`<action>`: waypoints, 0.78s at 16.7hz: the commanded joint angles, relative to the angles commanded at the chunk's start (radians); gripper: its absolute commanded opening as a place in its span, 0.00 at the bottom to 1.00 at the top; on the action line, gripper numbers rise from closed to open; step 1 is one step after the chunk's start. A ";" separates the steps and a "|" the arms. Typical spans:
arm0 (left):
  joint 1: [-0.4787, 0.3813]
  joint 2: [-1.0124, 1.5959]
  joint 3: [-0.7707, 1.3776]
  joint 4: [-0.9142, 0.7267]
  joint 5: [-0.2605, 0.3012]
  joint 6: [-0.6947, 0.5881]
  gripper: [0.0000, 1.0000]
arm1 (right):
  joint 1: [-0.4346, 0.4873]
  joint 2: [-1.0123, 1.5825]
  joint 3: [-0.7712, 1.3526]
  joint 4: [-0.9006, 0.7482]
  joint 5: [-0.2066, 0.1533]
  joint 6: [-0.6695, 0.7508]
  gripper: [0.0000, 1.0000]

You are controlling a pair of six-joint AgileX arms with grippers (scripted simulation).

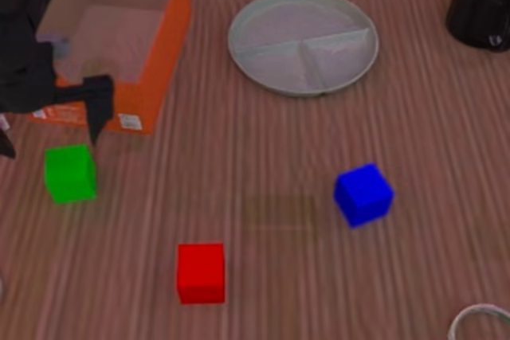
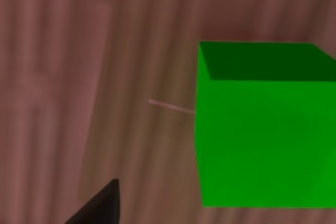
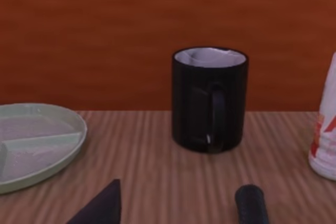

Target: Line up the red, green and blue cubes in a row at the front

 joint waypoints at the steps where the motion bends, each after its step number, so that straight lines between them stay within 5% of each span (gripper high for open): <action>1: 0.001 0.010 -0.015 0.024 0.000 0.000 1.00 | 0.000 0.000 0.000 0.000 0.000 0.000 1.00; 7: 0.004 0.111 -0.149 0.270 0.001 0.003 1.00 | 0.000 0.000 0.000 0.000 0.000 0.000 1.00; 13: 0.004 0.130 -0.170 0.302 0.001 0.003 1.00 | 0.000 0.000 0.000 0.000 0.000 0.000 1.00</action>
